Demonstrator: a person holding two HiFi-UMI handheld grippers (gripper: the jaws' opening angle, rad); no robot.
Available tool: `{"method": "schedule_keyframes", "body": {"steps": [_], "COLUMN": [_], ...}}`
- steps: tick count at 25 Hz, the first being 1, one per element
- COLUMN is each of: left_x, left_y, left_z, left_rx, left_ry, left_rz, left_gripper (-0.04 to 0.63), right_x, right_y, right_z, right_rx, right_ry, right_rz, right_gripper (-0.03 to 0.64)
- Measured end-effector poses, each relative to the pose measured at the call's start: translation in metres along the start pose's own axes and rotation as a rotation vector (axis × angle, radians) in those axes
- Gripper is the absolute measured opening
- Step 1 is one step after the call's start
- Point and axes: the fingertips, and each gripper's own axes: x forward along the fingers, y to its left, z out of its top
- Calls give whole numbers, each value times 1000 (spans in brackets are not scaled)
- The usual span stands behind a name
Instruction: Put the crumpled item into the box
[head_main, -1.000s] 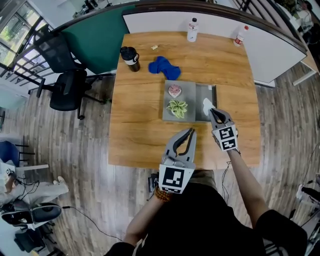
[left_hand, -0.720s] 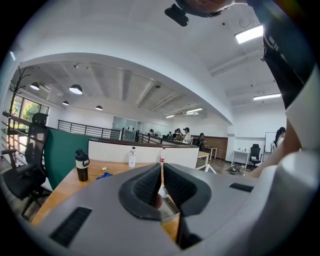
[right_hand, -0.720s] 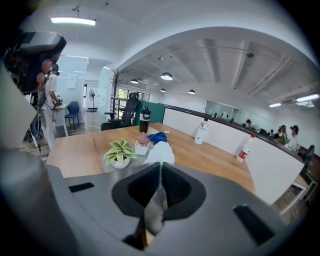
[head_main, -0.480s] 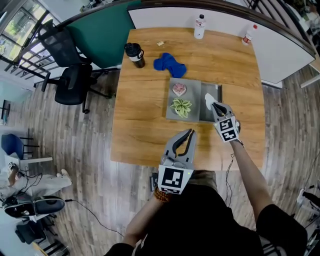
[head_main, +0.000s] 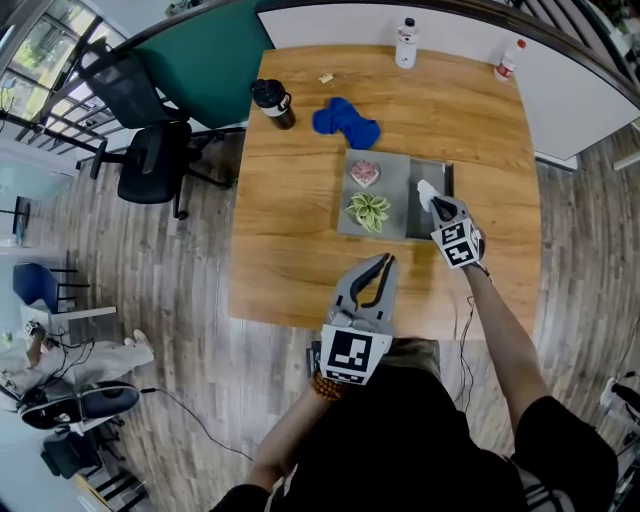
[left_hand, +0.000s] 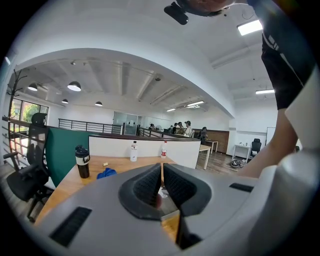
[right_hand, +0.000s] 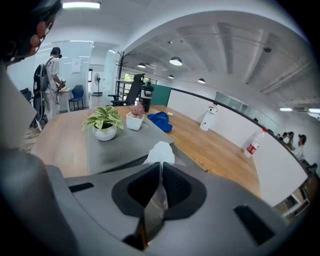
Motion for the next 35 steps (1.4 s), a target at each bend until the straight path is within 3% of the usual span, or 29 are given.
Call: {"method": "schedule_keyframes", "body": {"steps": [26,35], "left_x": [15,14], "left_y": [-5,-7], "left_z": [-15,-12], "left_rx": [-13,-21], "left_ry": [52,35], "left_rz": [-28,-32], "left_gripper": [32,34], "right_x": [48,45], "right_y": [0,-6], "right_z": [-42,-37], "right_rx": [-13,-13], "right_ry": [129,138], "right_rz": [34,38], "right_gripper": [24,107]}}
